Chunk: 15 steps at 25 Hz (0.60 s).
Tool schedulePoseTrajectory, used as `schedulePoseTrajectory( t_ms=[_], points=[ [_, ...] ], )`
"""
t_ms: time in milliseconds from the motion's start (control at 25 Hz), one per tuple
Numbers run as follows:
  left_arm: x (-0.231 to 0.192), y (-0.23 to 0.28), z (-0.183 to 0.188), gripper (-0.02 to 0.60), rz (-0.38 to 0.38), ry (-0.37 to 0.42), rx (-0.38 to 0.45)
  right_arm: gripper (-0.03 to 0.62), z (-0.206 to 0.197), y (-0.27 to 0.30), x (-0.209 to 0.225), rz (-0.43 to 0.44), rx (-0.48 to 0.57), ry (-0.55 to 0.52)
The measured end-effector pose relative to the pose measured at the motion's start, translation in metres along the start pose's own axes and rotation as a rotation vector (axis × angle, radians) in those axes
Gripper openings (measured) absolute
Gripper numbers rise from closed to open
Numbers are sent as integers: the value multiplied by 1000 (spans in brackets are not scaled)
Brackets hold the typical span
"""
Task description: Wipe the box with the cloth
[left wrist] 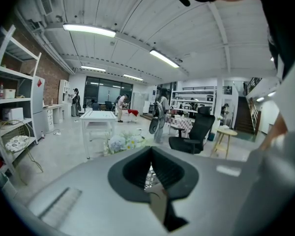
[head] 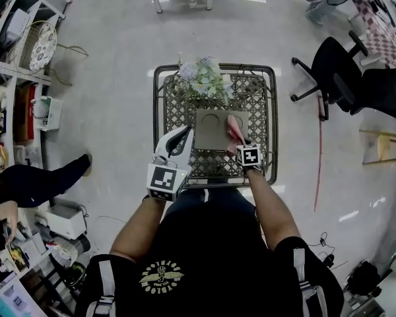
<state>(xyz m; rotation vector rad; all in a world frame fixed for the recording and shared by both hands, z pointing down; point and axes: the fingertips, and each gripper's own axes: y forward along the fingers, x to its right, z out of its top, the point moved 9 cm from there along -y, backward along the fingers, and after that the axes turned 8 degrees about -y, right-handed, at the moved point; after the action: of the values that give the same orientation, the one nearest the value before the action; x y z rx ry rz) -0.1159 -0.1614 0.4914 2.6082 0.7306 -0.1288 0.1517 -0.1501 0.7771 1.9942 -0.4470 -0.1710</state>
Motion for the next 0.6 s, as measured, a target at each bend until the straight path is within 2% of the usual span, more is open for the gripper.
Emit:
schedulePoseTrajectory(
  t_ms=[120,360,600],
  points=[
    [3,1,4,0,-4,-4,25,17,-6,-5,15,-28,-4,13],
    [3,-3,6,0,-6,-6,19,17,-15,-21,30,-43,13,10],
    [0,-14,27,0,17,8,58,17,3,-67,32,-36,161,-7]
  ],
)
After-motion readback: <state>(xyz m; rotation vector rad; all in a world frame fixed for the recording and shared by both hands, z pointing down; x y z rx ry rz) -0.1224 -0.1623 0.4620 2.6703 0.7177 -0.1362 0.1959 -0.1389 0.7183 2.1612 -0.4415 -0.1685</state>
